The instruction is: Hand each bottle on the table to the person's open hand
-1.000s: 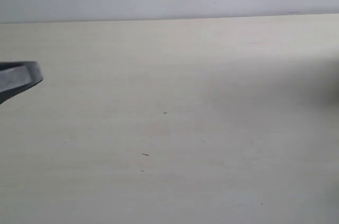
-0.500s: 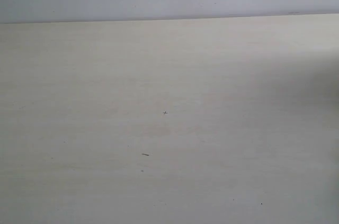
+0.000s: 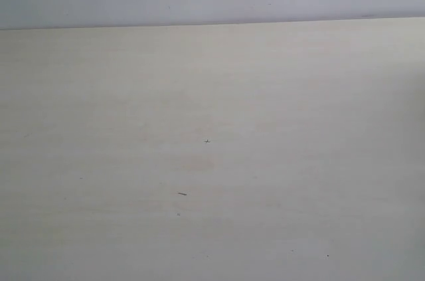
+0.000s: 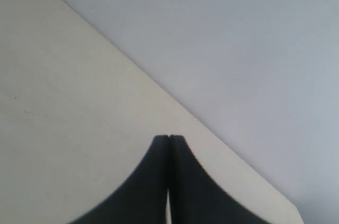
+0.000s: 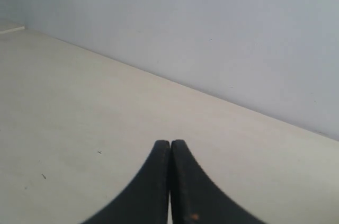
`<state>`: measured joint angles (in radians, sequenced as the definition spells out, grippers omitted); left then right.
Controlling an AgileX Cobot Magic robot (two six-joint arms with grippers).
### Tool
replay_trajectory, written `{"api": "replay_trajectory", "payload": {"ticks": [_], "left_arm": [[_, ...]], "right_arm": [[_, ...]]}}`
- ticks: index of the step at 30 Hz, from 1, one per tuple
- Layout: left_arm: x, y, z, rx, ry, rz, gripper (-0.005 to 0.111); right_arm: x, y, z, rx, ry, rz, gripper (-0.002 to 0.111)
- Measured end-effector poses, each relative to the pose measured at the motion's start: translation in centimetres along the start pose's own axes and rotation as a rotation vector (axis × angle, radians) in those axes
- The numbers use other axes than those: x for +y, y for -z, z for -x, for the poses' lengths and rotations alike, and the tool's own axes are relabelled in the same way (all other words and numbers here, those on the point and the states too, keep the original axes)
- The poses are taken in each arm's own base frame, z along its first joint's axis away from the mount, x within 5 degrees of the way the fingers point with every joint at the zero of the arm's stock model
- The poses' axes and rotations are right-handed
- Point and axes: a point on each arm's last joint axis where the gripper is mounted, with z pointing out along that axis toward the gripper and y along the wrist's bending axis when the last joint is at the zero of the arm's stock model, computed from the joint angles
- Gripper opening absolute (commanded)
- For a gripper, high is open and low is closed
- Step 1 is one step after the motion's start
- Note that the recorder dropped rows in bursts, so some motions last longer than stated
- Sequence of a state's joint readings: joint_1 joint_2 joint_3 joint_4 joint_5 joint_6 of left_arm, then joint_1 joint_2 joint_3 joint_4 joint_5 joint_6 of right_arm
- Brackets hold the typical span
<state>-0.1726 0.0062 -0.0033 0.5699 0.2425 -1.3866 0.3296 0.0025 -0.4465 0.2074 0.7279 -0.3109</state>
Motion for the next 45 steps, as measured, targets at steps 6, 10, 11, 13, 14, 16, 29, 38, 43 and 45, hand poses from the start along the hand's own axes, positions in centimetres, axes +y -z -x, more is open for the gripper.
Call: {"api": "replay_trajectory", "payload": {"ticks": [6,10,11,13,14,16,29,38,43,45], "left_arm": [[-0.14,0.0,-0.12,0.013,0.066,-0.014,0.0],[-0.23,0.0,-0.1,0.009,-0.105,-0.026,0.0],[-0.24,0.0,-0.12,0.01,-0.185,-0.027,0.0],[-0.19,0.01,-0.25,0.021,-0.406,-0.024,0.0],[-0.14,0.01,-0.31,0.027,-0.487,-0.019,0.0],[-0.06,0.02,-0.47,0.042,-0.654,-0.012,0.0],[0.08,0.04,-0.58,0.051,-0.806,0.011,0.0],[0.09,0.04,-0.58,0.051,-0.812,0.013,0.0],[0.11,0.04,-0.58,0.052,-0.815,0.014,0.0],[0.11,0.04,-0.58,0.052,-0.815,0.014,0.0]], "right_arm": [[0.0,0.0,0.0,0.0,0.0,0.0,0.0],[0.0,0.0,0.0,0.0,0.0,0.0,0.0],[0.0,0.0,0.0,0.0,0.0,0.0,0.0],[0.0,0.0,0.0,0.0,0.0,0.0,0.0],[0.0,0.0,0.0,0.0,0.0,0.0,0.0],[0.0,0.0,0.0,0.0,0.0,0.0,0.0],[0.0,0.0,0.0,0.0,0.0,0.0,0.0],[0.0,0.0,0.0,0.0,0.0,0.0,0.0],[0.0,0.0,0.0,0.0,0.0,0.0,0.0],[0.0,0.0,0.0,0.0,0.0,0.0,0.0]]}}
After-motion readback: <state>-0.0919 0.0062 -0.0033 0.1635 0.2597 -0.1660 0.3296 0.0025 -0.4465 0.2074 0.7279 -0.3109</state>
